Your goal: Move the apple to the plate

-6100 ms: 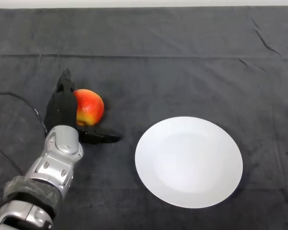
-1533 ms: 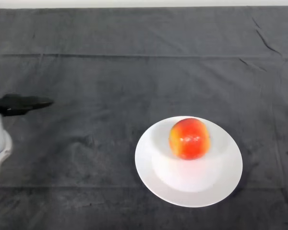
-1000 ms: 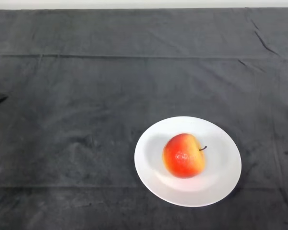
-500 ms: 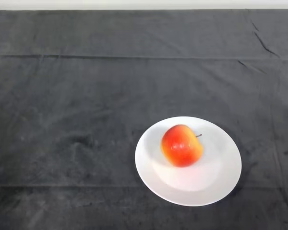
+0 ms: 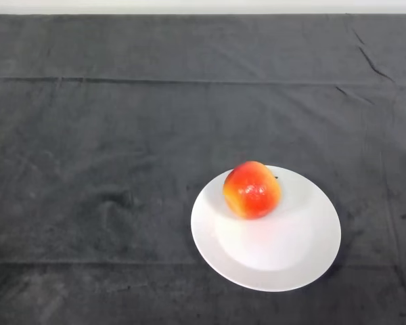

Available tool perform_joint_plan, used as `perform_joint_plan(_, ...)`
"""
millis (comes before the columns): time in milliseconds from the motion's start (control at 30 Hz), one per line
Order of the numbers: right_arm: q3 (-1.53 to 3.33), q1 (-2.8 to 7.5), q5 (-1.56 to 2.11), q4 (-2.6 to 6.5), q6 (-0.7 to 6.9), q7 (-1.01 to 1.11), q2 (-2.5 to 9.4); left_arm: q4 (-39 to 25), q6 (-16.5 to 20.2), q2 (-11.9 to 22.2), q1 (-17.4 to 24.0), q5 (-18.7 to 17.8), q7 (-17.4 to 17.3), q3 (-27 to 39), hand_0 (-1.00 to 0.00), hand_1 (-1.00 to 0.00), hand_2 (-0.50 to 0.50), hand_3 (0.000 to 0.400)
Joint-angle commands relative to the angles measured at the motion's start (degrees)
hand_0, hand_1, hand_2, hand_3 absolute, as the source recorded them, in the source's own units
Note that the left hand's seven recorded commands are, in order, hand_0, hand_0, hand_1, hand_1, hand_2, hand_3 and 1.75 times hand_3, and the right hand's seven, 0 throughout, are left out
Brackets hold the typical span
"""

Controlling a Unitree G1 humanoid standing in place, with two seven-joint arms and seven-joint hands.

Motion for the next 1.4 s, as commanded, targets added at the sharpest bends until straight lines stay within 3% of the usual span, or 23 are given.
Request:
perform_joint_plan(33, -0.97, -1.52, 0.01, 0.08, 0.69, -0.22, -2.42, -1.58, -1.62, 0.98, 1.12, -0.15, 0.23, 1.5, 0.0, 0.0, 0.0, 0.0)
perform_joint_plan(633, -0.96, -1.55, 0.01, 0.14, 0.71, -0.19, -2.45, -0.08, -2.97, -1.75, -0.47, 1.04, 1.53, 5.37, 0.0, 0.0, 0.0, 0.0)
perform_joint_plan(1400, -0.95, -1.55, 0.01, 0.16, 0.71, -0.17, -2.45, 0.12, -2.71, -3.12, -1.57, 2.68, 0.13, 6.13, 0.0, 0.0, 0.0, 0.0)
